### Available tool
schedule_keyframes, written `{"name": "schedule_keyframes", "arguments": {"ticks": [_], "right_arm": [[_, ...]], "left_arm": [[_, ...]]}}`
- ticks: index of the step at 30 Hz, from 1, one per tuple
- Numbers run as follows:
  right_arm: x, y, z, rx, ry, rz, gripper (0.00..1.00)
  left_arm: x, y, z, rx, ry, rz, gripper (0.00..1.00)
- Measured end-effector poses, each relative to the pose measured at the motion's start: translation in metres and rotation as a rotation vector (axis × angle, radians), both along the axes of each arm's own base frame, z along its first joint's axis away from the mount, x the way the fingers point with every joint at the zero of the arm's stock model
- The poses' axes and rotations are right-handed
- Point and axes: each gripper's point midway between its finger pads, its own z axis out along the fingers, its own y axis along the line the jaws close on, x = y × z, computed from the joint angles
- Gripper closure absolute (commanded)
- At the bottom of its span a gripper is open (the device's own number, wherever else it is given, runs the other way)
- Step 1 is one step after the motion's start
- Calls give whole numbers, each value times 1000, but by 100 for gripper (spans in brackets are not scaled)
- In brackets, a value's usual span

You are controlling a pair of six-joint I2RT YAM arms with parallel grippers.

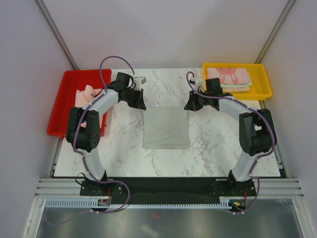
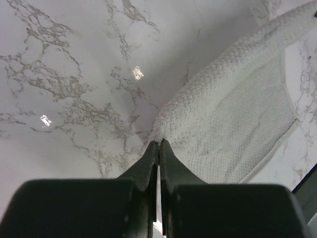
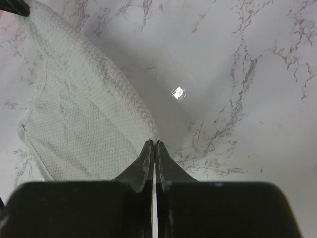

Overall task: Fold and stack the towels
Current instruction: Fold the towel

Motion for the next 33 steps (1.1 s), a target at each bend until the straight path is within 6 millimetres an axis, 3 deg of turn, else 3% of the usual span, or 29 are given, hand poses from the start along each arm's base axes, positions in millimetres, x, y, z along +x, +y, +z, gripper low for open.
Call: {"name": "schedule_keyframes", "arguments": {"ticks": [6, 13, 17, 23, 33], "right_arm": [[-20, -6, -5, -15, 28, -94, 100], [-43, -17, 11, -14, 12, -205, 100], [-62, -23, 8, -15, 38, -254, 100], [-93, -27, -2, 5, 98, -286, 100], [-123, -18, 10, 80, 111, -291, 100]], "left_arm": [[-24, -10, 9, 19, -24, -26, 98], [-56, -21, -1, 77, -1, -24, 98], [-78, -23, -7, 115, 15, -17, 98], [-91, -22, -3, 137, 11, 23, 98], [-107, -18, -2, 141, 34, 94, 98]]}}
